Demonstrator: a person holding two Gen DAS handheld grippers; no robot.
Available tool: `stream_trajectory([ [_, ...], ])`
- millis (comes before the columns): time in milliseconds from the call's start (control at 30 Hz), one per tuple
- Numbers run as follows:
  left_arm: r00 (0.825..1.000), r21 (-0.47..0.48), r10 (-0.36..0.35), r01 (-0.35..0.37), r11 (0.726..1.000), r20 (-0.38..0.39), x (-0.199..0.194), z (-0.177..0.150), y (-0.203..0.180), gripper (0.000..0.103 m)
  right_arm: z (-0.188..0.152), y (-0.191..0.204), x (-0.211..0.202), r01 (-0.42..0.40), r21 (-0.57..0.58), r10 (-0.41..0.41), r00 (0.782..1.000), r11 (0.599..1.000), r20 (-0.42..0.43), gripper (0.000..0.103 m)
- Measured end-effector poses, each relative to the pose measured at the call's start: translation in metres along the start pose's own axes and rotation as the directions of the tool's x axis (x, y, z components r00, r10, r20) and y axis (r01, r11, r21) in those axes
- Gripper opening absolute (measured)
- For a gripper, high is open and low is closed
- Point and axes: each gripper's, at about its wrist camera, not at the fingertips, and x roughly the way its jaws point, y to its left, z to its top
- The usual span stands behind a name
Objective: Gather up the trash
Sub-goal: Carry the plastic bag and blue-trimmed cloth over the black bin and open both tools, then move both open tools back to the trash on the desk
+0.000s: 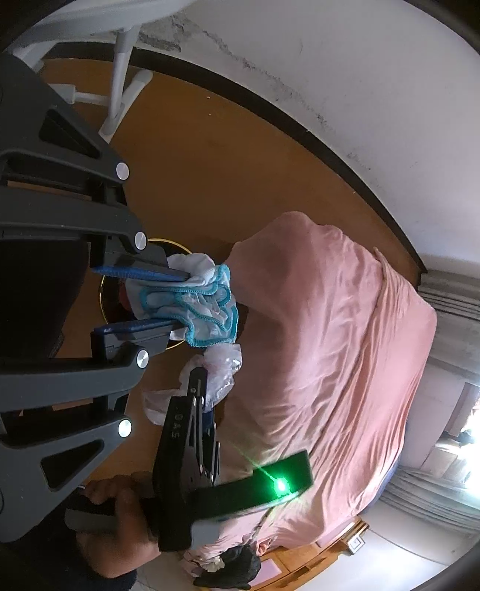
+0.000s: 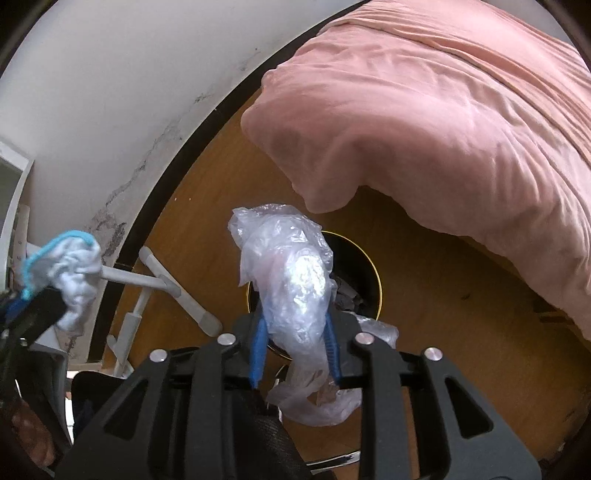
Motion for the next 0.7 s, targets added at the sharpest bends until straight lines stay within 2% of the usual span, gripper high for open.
stream_trajectory([
  [67, 1.0, 0.001, -0.005, 0.005, 1.0, -0.01, 0.005, 0.0, 0.001, 0.018, 0.001, -0.001, -0.003, -0.01, 0.007, 0.01, 1.0, 1.0, 0.012, 0.056],
  [100, 1.0, 0.002, -0.003, 0.003, 1.0, -0.012, 0.006, -0.001, 0.0, 0.018, 0.003, 0.0, -0.004, -0.013, 0.009, 0.013, 1.0, 1.0, 0.019, 0.06],
  [333, 0.999, 0.002, -0.007, 0.007, 1.0, -0.041, 0.016, 0.0, 0.001, 0.018, 0.009, 0.004, -0.012, -0.025, 0.022, 0.024, 0.999, 0.999, 0.047, 0.06],
  [500, 0.997, 0.004, -0.033, 0.033, 0.999, -0.066, 0.026, 0.001, -0.003, 0.019, 0.014, -0.006, -0.023, -0.009, 0.076, 0.001, 0.994, 0.997, 0.108, 0.061],
  [567, 0.996, 0.016, -0.047, 0.048, 0.999, -0.072, 0.029, 0.003, -0.007, 0.027, 0.015, -0.01, -0.029, -0.007, 0.1, -0.006, 0.991, 0.995, 0.134, 0.064],
  [633, 0.996, 0.024, -0.057, 0.058, 0.998, -0.061, 0.03, 0.006, -0.011, 0.057, 0.018, -0.013, -0.032, -0.007, 0.107, -0.009, 0.989, 0.994, 0.147, 0.065],
  [700, 0.998, 0.023, -0.051, 0.052, 0.998, -0.045, 0.027, 0.007, -0.012, 0.064, 0.018, -0.013, -0.034, -0.003, 0.112, -0.014, 0.988, 0.994, 0.155, 0.065],
])
